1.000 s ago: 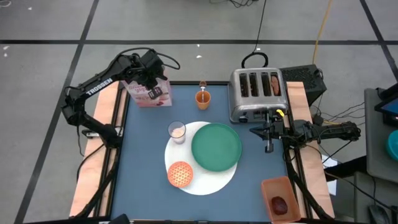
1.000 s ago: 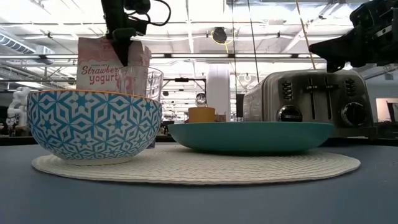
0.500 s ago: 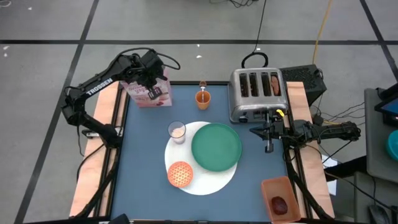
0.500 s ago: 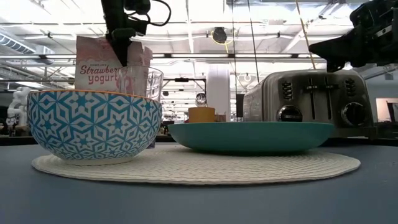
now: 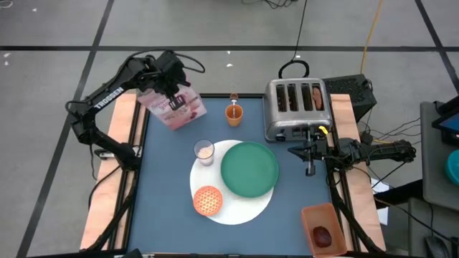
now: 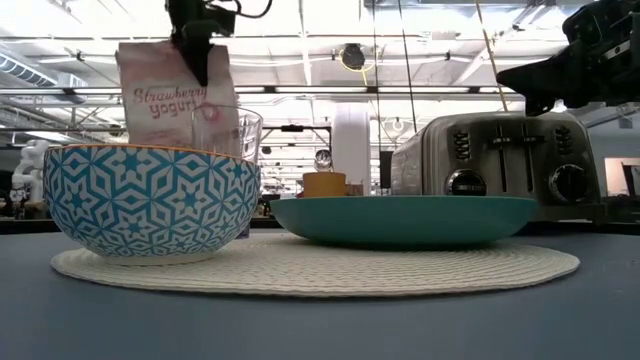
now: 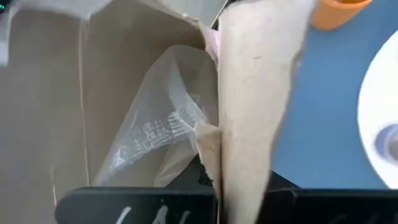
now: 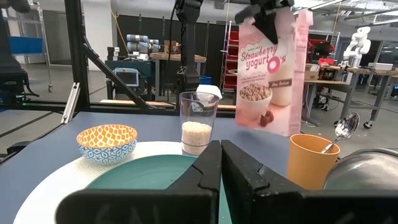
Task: Arrange a breakfast setting
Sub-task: Pour the cereal into the orange patterned bowl
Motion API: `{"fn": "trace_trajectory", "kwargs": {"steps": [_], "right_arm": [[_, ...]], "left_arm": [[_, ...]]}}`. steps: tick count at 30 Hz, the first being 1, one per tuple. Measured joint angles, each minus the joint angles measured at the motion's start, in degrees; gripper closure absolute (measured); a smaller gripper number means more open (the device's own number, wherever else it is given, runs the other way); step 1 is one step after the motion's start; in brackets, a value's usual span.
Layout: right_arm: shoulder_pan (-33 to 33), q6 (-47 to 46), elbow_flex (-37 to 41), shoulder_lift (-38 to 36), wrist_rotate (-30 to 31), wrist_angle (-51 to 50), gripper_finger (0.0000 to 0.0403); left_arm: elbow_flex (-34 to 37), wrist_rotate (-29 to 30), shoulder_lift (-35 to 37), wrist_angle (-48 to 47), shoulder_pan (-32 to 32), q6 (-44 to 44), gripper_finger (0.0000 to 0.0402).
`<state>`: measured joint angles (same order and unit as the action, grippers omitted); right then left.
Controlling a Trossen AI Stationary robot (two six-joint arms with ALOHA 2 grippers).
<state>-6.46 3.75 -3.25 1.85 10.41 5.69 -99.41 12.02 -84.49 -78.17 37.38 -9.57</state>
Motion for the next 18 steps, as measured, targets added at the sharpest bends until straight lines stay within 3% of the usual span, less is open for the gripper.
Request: {"fn": "trace_trajectory", "kwargs": {"steps": [11,15,18], "right_arm": [[0.0,0.0,0.0,0.0,0.0,0.0,0.0392],[0.0,-0.1,0.0,0.0,-0.1,0.1,0.0369],[0.0,-1.7,0.0,0.0,-5.8,-0.3,0.0344]], "left_arm": [[-11.8,-0.2,0.1,-2.2,-0.8,-0.2,0.0401],[-16.4,-0.2,0.1,-3.0,-1.7,0.2,0.0401],[-19.4,-0.4,0.1,-3.1,-2.3,0.5,0.0401]]}}
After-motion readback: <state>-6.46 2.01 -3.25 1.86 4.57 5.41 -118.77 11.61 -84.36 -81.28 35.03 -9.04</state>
